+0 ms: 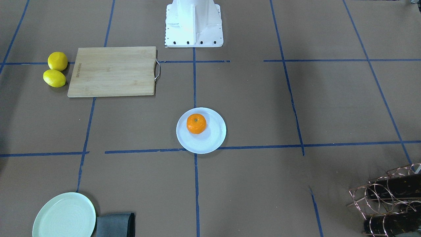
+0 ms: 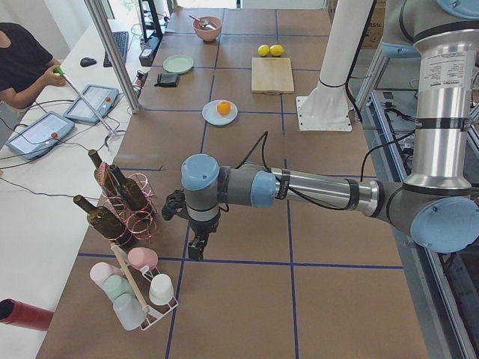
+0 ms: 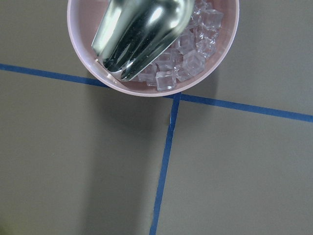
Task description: Pick orange to plate
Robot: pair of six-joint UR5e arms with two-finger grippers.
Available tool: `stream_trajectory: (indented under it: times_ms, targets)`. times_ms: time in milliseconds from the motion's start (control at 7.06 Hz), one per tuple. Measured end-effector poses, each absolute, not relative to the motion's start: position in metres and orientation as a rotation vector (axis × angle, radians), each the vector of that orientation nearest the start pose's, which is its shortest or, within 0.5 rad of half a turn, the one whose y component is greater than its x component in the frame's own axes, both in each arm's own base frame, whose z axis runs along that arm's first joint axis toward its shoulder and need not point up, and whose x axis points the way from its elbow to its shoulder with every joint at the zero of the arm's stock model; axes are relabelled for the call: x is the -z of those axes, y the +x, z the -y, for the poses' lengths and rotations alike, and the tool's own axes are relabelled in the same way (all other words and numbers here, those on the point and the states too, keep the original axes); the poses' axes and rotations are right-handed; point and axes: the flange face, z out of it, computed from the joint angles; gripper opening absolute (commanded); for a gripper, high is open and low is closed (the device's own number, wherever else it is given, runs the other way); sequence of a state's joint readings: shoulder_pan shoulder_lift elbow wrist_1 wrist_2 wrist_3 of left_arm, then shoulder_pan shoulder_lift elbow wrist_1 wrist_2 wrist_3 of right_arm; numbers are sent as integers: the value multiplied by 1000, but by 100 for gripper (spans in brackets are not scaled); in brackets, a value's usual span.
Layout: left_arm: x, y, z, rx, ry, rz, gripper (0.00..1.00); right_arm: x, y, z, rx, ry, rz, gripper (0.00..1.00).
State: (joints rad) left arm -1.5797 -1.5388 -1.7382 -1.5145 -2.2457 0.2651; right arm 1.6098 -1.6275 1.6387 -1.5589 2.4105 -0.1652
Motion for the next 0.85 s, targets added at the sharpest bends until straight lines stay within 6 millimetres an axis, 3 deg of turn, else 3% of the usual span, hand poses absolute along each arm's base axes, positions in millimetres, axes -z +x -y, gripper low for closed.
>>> stream_trajectory:
  times_ms: [850]
  targets:
    - [-609,-74,481,-272,160,-661,100,-644,76,468,100,97,849,100]
